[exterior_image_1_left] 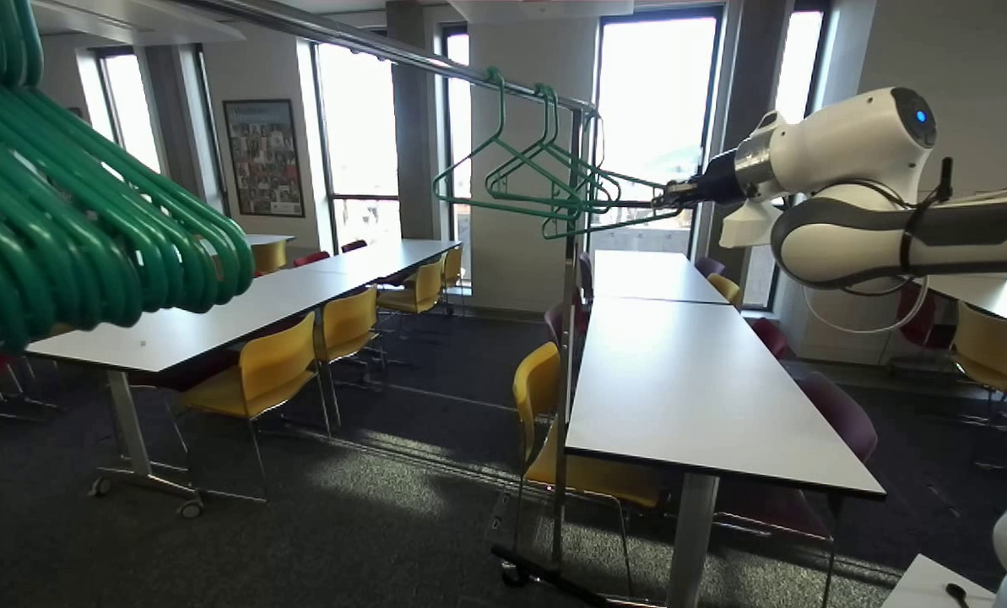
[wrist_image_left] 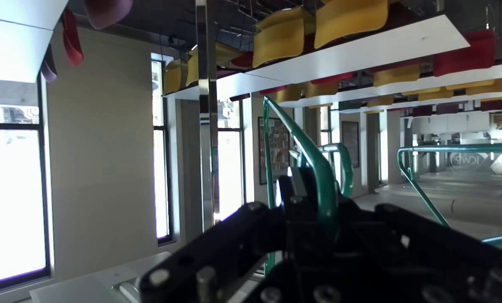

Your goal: Remove one hanger from the rail and put it on the table.

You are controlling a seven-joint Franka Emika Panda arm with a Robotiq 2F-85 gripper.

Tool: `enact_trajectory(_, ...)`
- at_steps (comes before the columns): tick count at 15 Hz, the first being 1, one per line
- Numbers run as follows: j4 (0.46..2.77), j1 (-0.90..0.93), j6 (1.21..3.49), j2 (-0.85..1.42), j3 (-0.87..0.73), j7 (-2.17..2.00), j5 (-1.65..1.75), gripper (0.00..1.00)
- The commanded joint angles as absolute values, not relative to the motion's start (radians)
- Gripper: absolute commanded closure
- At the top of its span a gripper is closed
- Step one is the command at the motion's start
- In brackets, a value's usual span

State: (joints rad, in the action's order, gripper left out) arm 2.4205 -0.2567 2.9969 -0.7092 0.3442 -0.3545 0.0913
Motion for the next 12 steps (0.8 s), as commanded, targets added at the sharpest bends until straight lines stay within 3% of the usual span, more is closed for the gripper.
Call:
enact_trajectory(1, 2.487, -0.279, 2.922, -0.792, 0.347, -0.35, 0.089, 0.99)
enact_trajectory(8, 2.568, -0.446, 2.713, -0.722, 0.385, -0.413, 0.196, 0.99)
enact_trajectory(12, 2.535, -0.701, 2.726, -0.581, 0.487, -0.545, 0.426, 0.99)
